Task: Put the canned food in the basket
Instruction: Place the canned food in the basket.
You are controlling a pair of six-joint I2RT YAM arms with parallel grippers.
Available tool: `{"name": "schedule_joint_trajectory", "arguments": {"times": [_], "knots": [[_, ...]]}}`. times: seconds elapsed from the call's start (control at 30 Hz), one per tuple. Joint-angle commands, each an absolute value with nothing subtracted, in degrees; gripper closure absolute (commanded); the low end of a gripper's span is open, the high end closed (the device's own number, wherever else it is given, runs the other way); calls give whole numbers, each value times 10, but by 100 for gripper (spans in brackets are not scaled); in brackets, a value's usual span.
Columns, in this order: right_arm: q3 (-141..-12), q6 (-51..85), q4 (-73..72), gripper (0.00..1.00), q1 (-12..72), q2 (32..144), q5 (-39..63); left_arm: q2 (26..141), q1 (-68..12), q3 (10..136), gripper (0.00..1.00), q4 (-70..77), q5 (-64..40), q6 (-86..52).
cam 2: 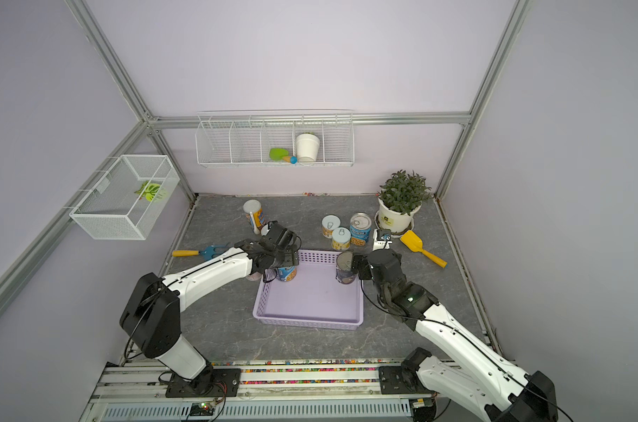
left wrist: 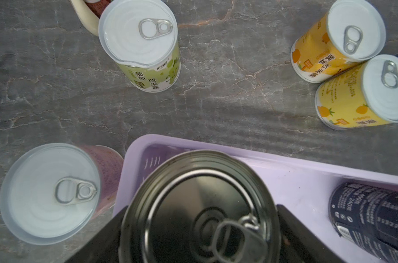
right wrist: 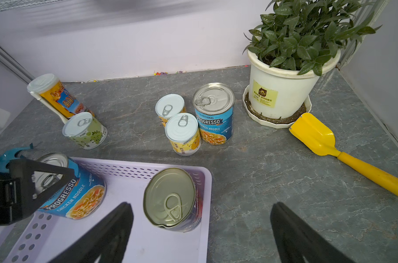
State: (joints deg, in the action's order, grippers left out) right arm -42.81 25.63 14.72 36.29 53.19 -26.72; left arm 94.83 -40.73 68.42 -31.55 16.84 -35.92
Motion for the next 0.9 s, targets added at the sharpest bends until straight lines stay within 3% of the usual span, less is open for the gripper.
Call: {"name": "schedule_joint_trajectory", "arguments": {"times": [0.0,0.13,0.3,0.63,0.87], "knots": [[-428,252,135,2,360,534,-264,943,-407,681,26,-263,197,-365],[-428,252,133,1,360,537,-265,943,-407,678,9,-265,206,-373],[-434,253,136,2,359,549,-272,934,-407,671,1,-260,201,-373],[-480,264,146,2,345,612,-268,879,-407,673,0,-258,172,-342],[-548,267,164,2,338,676,-277,698,-347,579,0,-272,166,-331]]}}
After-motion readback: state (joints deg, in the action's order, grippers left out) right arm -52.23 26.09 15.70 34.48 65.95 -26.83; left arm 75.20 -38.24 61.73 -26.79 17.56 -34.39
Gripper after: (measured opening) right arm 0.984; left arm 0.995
